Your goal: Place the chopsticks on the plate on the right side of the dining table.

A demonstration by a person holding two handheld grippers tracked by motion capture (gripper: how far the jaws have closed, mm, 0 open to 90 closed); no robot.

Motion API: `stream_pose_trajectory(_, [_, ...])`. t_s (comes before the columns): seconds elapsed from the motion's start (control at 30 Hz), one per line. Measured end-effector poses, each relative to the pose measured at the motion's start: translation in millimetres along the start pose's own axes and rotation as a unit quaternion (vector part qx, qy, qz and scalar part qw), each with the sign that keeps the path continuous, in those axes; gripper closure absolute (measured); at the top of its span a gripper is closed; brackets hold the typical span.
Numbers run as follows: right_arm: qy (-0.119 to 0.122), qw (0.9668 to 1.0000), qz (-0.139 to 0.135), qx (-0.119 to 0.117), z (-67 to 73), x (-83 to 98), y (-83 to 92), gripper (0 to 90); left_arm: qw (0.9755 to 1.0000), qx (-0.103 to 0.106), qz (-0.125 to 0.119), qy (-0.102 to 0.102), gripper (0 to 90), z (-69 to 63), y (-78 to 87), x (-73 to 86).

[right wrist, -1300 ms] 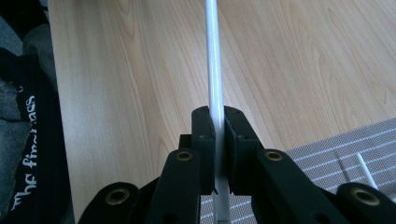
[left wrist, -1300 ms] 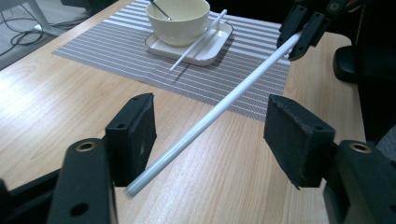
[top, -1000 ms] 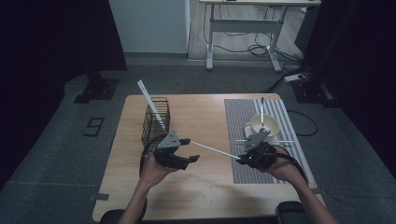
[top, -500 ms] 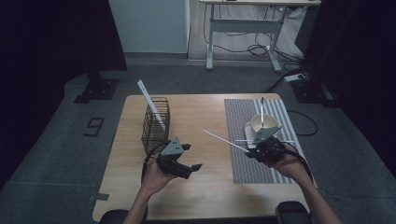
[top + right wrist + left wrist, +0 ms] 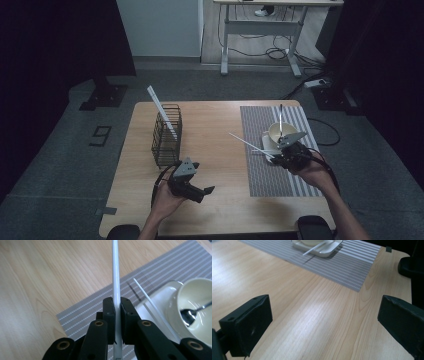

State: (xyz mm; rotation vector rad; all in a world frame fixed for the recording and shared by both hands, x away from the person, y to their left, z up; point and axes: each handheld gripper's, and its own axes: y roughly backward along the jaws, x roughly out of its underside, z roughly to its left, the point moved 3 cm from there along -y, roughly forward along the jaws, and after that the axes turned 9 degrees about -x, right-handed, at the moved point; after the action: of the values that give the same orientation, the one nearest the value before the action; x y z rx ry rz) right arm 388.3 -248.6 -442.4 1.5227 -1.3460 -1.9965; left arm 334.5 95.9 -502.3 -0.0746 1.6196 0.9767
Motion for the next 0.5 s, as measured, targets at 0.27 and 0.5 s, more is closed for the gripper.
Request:
stream_pose_trajectory(0.27, [-0.017,0.9998,0.005,0.014,-17.5,11.2,-0.8,83.4,0.9998,-0.018,0.008,0.010,0.0,0.6,-5.2,20.6])
stream_pose_trajectory(0.5, [-0.030,0.9992,0.014,0.021,-31.2,21.6,-4.6,83.4,0.9991,-0.029,0.028,0.014,0.0,1.8,-13.2,37.7])
